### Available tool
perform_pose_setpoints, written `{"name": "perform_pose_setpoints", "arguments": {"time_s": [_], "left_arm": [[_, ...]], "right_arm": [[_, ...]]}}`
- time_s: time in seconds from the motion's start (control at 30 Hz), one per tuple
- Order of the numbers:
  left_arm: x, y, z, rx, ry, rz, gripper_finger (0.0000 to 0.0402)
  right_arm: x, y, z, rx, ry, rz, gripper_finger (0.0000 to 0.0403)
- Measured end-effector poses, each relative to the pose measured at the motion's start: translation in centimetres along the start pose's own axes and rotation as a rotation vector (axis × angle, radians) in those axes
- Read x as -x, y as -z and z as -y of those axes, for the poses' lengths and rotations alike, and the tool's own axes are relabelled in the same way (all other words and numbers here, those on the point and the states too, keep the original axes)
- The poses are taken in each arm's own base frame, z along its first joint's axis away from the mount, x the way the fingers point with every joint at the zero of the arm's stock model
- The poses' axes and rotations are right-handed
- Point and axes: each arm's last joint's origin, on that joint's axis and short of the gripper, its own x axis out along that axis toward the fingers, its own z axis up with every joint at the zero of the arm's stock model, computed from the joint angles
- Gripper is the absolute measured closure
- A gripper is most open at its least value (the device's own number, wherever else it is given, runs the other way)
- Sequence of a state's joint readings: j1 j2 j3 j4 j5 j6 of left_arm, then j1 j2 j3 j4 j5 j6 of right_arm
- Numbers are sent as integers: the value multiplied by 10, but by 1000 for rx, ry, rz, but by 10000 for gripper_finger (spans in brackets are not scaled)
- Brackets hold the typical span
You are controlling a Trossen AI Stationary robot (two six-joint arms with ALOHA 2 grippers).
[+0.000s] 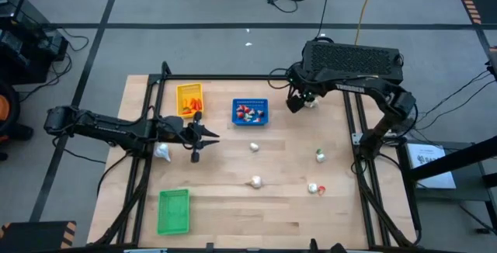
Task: Sort produce into baskets
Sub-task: Put the brown mushroom into the blue bin
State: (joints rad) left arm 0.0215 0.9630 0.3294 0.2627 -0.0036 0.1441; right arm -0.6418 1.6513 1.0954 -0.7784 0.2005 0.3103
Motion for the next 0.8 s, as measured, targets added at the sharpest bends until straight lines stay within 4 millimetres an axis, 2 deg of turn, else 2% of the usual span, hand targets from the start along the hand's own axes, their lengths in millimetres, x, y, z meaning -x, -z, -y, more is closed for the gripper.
{"name": "perform_pose_setpoints", "arguments": {"time_s": [0.23, 0.37, 0.63, 0.8], "left_arm": [[0, 3, -5, 14, -22, -24, 315], [0, 3, -5, 14, -21, -25, 315], [0, 3, -5, 15, -21, -25, 315], [0, 4, -5, 15, -19, -41, 315]], "right_arm": [[-29, 1, -7, 44, -18, -102, 154], [-38, 2, -7, 46, -5, -139, 157], [-45, -2, 0, -8, 2, -136, 174], [-44, 5, -2, -28, -49, -221, 191]]}}
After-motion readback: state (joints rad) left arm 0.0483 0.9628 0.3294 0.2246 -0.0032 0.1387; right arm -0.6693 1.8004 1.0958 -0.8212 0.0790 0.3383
